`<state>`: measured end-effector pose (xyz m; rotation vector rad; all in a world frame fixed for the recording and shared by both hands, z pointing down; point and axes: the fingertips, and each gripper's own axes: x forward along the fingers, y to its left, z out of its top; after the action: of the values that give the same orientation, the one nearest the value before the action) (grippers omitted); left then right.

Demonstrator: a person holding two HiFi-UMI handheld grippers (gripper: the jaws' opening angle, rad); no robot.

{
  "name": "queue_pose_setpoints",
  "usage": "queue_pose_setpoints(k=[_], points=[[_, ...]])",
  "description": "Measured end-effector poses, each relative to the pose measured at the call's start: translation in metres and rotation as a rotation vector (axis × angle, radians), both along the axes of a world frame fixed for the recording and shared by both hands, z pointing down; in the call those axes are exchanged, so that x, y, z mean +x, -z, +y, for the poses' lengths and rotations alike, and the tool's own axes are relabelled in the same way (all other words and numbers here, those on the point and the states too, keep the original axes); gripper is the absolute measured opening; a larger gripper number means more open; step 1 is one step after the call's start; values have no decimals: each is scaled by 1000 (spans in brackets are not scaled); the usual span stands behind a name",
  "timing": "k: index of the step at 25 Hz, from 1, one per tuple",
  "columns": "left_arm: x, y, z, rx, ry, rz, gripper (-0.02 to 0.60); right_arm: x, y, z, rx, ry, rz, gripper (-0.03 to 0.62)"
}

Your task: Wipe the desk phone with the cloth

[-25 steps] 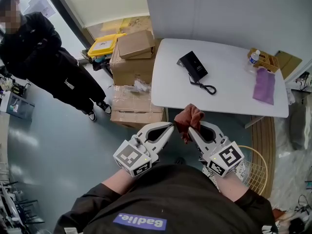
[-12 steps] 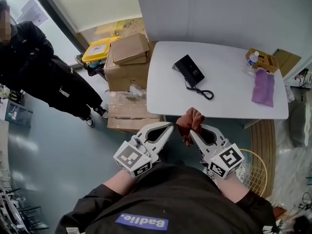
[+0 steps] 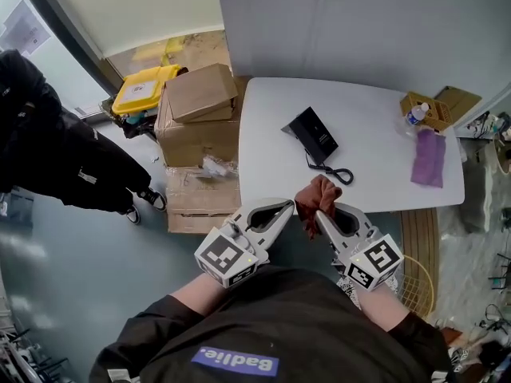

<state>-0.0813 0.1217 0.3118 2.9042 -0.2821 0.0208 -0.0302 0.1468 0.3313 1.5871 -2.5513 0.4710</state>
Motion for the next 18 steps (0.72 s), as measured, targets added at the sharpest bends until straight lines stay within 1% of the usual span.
queue_pose_setpoints(k=[6,9,11,13,18], points=[[4,-3,-49,1,-73,9,14,-1,2,-49,-4,-74,-4,48],[12,-5,-60,-29,-85,10,14,5,-2,-60,-20,-91,-18,48],[20,0,-65,-56,-80,19,14,12,-4,-67,-30,-83,-27,49],[28,2,-73,-56,-63,21,14,20,-8,-77,-36,-64,-39,49],[49,-4,-98,-57,20,21,14,46,-18,-105,-34,10,-72,49]])
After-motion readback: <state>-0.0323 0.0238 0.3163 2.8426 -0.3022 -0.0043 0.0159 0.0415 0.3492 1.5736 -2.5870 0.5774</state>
